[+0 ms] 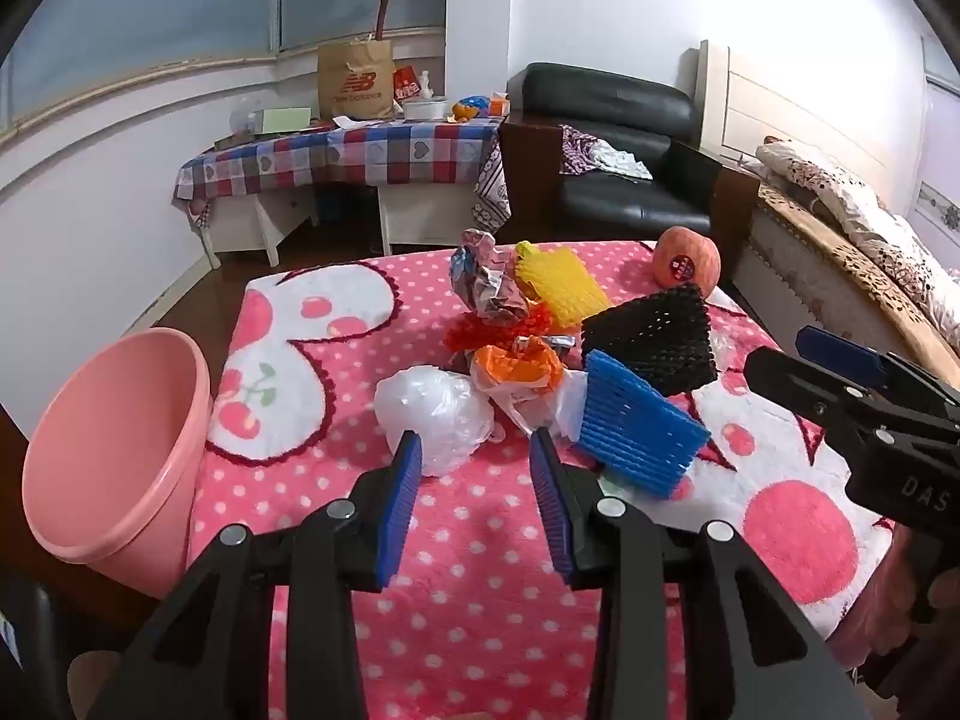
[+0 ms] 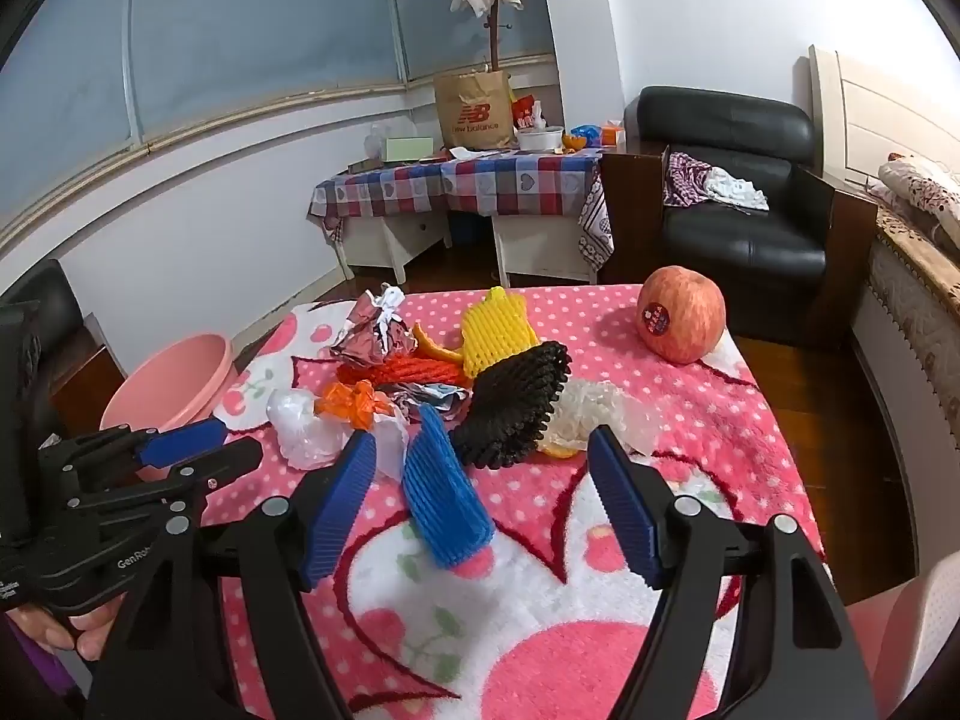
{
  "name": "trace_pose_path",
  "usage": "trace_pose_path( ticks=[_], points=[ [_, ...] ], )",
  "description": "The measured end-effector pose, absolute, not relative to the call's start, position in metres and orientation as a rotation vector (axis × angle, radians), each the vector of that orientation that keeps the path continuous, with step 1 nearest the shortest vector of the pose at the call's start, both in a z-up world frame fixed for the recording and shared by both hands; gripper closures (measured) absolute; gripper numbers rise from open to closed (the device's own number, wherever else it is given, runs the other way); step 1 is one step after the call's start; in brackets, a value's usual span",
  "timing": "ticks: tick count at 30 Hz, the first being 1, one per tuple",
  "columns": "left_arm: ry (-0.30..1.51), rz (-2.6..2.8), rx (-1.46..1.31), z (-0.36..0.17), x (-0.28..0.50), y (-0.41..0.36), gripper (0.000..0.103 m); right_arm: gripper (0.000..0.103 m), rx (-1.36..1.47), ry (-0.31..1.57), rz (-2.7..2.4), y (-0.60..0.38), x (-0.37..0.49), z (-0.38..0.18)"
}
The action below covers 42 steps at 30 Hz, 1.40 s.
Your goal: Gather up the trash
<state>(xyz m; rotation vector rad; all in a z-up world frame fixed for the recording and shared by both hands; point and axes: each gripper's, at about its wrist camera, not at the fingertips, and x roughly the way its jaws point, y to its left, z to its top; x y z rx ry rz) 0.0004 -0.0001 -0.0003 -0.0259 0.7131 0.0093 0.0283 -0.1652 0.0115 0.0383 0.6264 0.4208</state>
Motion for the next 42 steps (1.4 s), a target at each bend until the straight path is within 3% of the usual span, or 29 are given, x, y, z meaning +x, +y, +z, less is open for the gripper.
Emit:
trace_pose_path(
  ticks=[42],
  points=[
    [0.73, 0.017, -0.033, -0.014, 0.009, 0.006, 0.066, 0.03, 0.033, 0.643, 0.437, -0.154, 0.032, -0.002]
  ],
)
